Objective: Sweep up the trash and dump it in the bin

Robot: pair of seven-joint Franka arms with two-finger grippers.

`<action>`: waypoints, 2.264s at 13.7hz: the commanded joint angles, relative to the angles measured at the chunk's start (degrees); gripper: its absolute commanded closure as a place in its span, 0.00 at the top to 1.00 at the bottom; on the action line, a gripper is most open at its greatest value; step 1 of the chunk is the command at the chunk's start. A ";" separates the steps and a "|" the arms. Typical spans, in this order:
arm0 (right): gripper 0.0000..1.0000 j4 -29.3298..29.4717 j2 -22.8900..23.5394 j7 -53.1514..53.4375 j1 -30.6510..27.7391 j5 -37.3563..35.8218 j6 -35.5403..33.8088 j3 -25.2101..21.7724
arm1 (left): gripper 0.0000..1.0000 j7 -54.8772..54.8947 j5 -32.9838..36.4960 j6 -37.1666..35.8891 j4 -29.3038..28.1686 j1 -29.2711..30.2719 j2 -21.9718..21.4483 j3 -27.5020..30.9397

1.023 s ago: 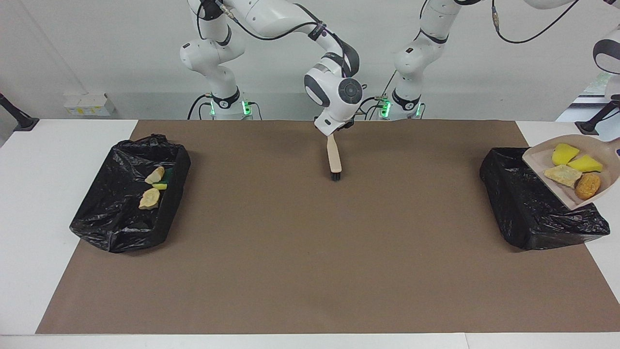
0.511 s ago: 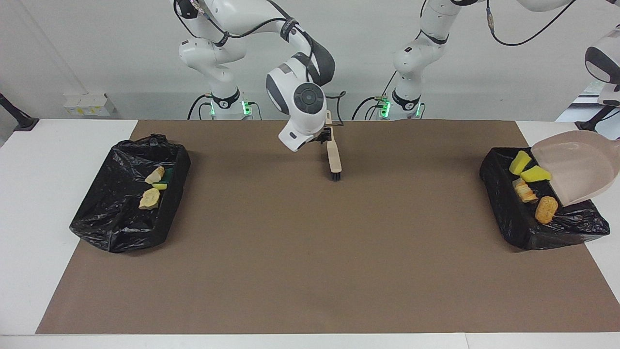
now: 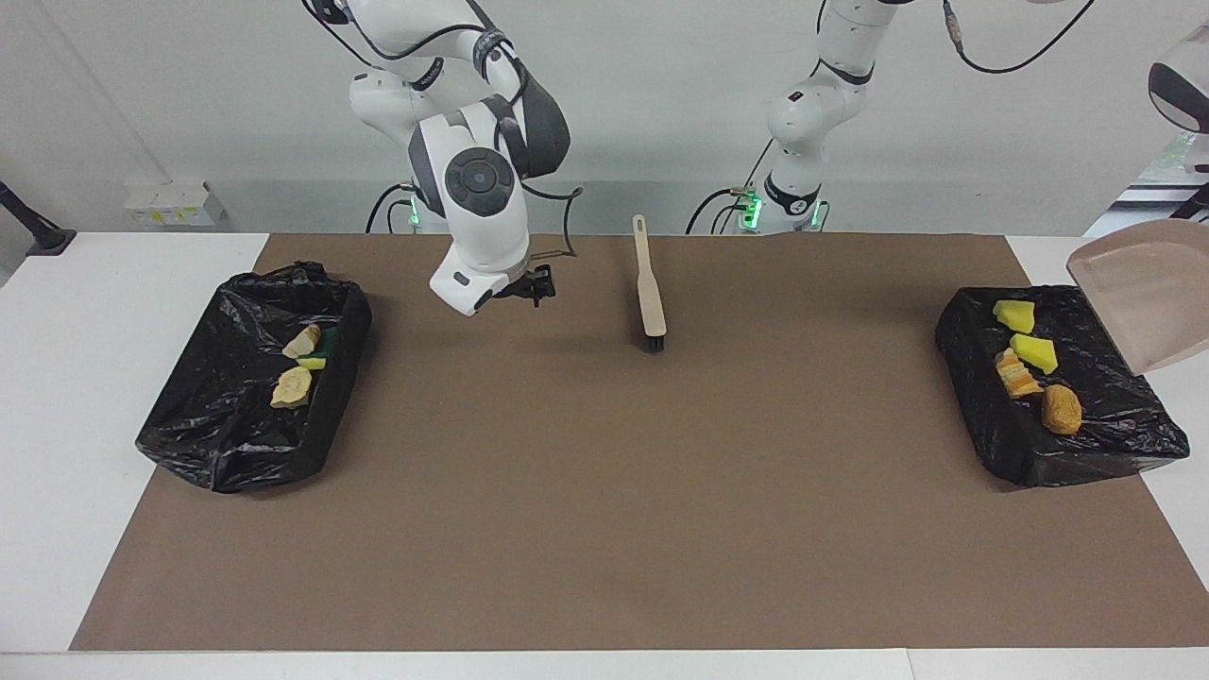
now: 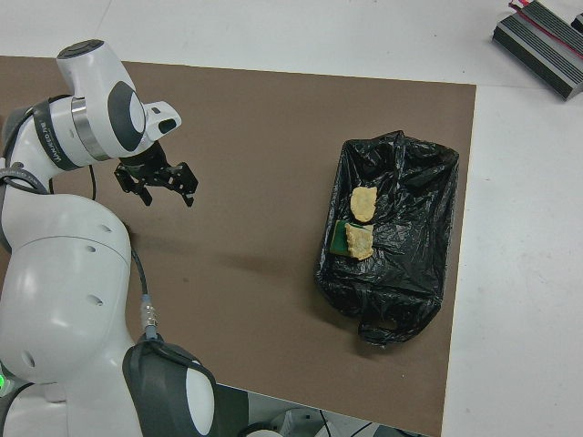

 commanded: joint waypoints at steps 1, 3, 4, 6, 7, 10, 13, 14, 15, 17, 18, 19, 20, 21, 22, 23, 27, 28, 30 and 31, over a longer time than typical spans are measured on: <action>1.00 2.19 -0.10 -5.88 -1.93 -1.04 0.06 -2.24 | 0.00 0.00 0.64 -5.32 -0.63 -4.97 -2.34 -0.07; 1.00 2.99 -0.10 -12.36 -3.16 -1.12 0.23 -7.59 | 0.00 -0.26 -1.72 -6.13 -2.82 -7.62 -3.39 -0.34; 1.00 4.21 0.16 -15.53 -4.13 -1.12 0.84 -9.45 | 0.00 -0.35 -3.82 -6.22 -3.35 -9.02 -3.40 -0.25; 1.00 5.36 0.08 -17.59 -5.54 -1.12 2.86 -13.14 | 0.00 -2.79 -9.09 -6.13 -5.80 -10.78 -3.31 -0.34; 1.00 5.45 -0.10 -17.67 -5.19 -1.21 3.65 -16.21 | 0.00 -5.77 -11.81 -6.13 -7.73 -12.27 -3.40 -0.34; 1.00 5.45 -2.37 -18.03 -4.66 -1.21 4.28 -22.03 | 0.00 -10.89 -18.06 -6.57 -10.20 -15.88 -2.52 -0.34; 1.00 5.45 -6.33 -18.03 -3.70 -1.30 3.66 -24.23 | 0.00 -24.03 -23.08 -6.48 -13.98 -21.84 -2.25 -0.34; 1.00 5.45 -7.82 -18.03 -3.70 -1.38 3.14 -24.32 | 0.00 -29.91 -24.57 -6.57 -14.95 -24.82 -2.08 -0.34; 1.00 5.45 -9.23 -18.11 -3.78 -1.39 2.61 -24.32 | 0.00 -37.28 -26.59 -6.48 -15.65 -27.64 -1.47 -0.34; 1.00 5.45 -11.26 -18.99 -4.66 -0.95 0.07 -24.15 | 0.00 -50.30 -29.50 -6.40 -15.92 -33.26 1.25 -0.34; 1.00 5.45 -12.57 -18.56 -5.36 0.01 -0.64 -23.63 | 0.00 -55.93 -30.81 -6.13 -15.92 -35.38 2.83 -0.34; 1.00 5.36 -14.06 -18.21 -5.71 0.02 -0.82 -23.27 | 0.00 -61.82 -33.35 -5.61 -15.75 -36.79 3.63 -0.34; 1.00 5.36 -14.42 -16.99 -5.72 0.02 -1.43 -23.01 | 0.00 -67.36 -36.51 -4.73 -15.57 -37.94 4.24 -0.34; 1.00 5.45 -14.43 -14.80 -5.72 0.19 -3.00 -22.92 | 0.00 -72.98 -38.80 -2.64 -15.31 -39.60 4.69 -0.25; 1.00 5.36 -15.04 -11.99 -5.63 0.46 -2.67 -22.92 | 0.00 -78.69 -40.30 -0.96 -14.96 -40.92 5.73 -0.25; 1.00 5.36 -15.48 -10.92 -5.19 0.37 -2.41 -23.00 | 0.00 -84.58 -42.58 -0.08 -14.44 -42.33 6.70 -0.25; 1.00 5.36 -14.78 -11.43 -5.10 0.02 -2.23 -22.92 | 0.00 -102.88 -48.66 2.30 -11.72 -48.13 9.86 -0.25; 1.00 5.36 -14.87 -12.13 -5.01 0.54 -2.40 -22.83 | 0.00 -106.75 -50.15 2.74 -10.66 -49.36 10.66 -0.25; 1.00 5.36 -14.78 -13.37 -5.01 0.37 -2.93 -20.12 | 0.00 -114.14 -53.14 4.76 -8.47 -52.18 12.85 -0.25; 1.00 5.36 -14.78 -13.54 -5.01 0.46 -3.19 -19.58 | 0.00 -115.04 -53.93 4.77 -6.54 -52.54 14.26 -0.25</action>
